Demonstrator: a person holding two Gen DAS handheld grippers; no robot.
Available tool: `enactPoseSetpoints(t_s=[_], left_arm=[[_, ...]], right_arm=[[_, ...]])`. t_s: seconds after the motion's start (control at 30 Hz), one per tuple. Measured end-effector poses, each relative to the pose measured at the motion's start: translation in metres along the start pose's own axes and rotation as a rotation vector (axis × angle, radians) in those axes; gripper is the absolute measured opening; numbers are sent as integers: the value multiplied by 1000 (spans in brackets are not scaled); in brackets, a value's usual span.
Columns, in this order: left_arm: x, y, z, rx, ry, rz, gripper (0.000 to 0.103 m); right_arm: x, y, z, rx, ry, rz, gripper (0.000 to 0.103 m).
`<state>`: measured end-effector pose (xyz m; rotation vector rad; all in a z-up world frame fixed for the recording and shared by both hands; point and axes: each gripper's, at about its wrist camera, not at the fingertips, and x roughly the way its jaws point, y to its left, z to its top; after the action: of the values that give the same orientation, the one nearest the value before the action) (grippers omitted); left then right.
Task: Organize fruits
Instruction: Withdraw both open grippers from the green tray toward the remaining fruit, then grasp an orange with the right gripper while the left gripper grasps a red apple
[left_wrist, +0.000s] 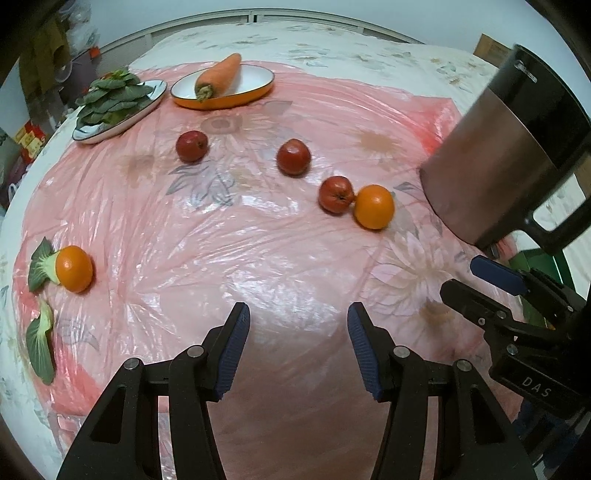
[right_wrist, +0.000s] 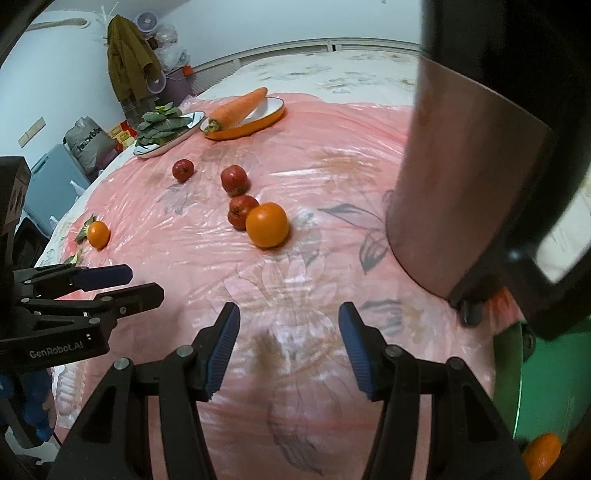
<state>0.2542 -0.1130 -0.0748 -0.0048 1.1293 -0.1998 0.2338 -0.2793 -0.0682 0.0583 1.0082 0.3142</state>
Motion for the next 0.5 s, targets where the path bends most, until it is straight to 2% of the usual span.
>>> enactPoseSetpoints(t_s=[0.5], left_arm=[[6,10,23,2,-19,2,49]], right_arm=[[28,21,44,-82,-13,50,70]])
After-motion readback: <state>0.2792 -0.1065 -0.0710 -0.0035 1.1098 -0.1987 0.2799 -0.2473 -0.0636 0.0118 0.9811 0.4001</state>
